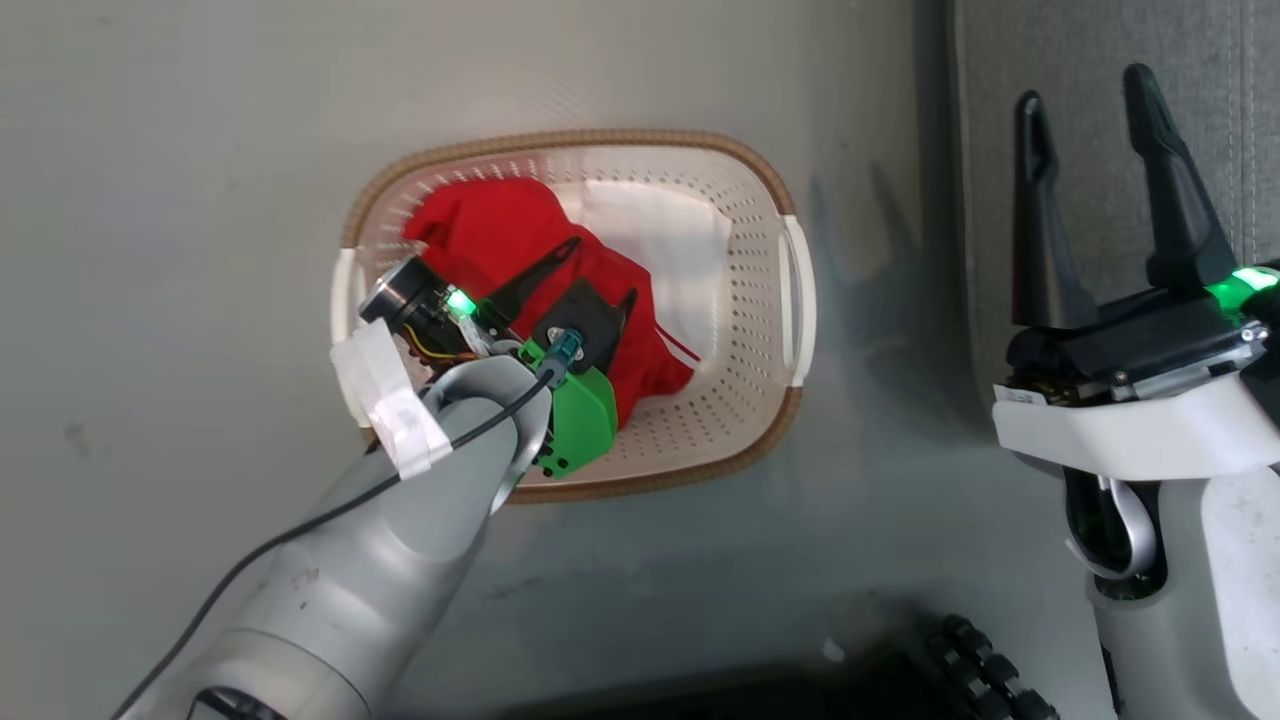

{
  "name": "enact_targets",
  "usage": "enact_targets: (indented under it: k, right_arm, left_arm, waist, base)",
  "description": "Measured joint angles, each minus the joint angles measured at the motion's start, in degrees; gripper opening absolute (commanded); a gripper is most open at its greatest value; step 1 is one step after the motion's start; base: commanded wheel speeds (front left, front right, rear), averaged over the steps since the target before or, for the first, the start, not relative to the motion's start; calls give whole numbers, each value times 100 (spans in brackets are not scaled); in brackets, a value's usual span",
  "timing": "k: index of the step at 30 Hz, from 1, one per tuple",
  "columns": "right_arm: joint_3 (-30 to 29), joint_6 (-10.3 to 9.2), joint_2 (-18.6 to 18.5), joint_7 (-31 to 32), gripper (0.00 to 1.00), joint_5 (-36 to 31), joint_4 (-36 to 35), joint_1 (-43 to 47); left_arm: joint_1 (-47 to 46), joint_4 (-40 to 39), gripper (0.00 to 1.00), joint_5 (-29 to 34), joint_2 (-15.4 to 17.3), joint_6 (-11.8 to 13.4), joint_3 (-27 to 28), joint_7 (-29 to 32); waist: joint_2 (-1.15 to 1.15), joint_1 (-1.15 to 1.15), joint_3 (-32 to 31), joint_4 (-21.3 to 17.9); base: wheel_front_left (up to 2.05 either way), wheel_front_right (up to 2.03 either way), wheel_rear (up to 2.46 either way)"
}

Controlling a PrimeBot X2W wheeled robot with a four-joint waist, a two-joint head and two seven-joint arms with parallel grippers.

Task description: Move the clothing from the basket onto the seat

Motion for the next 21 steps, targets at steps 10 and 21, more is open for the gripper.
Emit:
enact_targets:
  k: [10,21]
  right_arm:
    - [343,0,96,-327,100,208,435,-316]
    - [634,0,174,-452,100,407,736,-556]
  left_arm:
    - [-733,1255,100,4,3,44,-253,147]
    - [-1218,1958,100,10,291,109,-347,735]
  waist:
    - [0,0,811,-610]
    - [0,-1,1435,-1119]
  base:
    - [0,0,0]
    - [0,0,0]
